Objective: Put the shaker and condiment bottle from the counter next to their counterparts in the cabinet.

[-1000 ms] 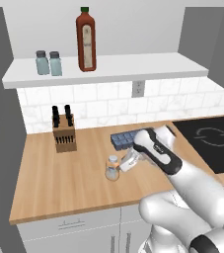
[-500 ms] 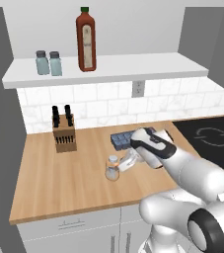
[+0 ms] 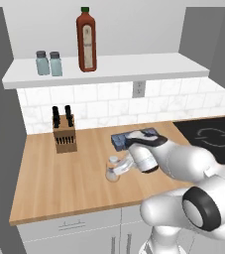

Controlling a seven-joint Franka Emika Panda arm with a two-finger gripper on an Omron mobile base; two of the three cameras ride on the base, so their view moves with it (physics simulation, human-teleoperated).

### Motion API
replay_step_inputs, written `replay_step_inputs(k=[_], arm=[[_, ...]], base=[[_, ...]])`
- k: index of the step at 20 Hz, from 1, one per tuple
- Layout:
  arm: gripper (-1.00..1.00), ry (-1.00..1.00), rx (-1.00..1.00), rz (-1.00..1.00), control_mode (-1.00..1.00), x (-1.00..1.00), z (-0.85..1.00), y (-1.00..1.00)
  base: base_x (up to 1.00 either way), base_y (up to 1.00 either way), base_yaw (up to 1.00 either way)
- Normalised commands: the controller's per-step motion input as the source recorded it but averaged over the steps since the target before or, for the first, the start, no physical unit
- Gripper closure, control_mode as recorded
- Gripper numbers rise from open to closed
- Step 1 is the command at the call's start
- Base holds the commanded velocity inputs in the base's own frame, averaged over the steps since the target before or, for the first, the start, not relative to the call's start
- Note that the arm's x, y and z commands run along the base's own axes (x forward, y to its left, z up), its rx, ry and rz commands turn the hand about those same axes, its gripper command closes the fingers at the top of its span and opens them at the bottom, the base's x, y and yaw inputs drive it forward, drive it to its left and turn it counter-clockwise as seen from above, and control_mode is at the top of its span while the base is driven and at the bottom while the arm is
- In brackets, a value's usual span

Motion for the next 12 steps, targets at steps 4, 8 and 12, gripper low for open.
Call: replay_step_inputs(k=[4,8,12], arm=[[1.00,-0.11,0.04,-0.13,-1.00,0.00,-0.71,0.28],[1.00,-0.01,0.02,-0.05,-1.00,0.00,-0.33,0.07],[1.00,-0.05,0.04,0.00,-1.00,0.02,-0.13,-0.05]], base=[[0.00,0.00,0.00],[0.00,0.00,0.00],[0.00,0.00,0.00]])
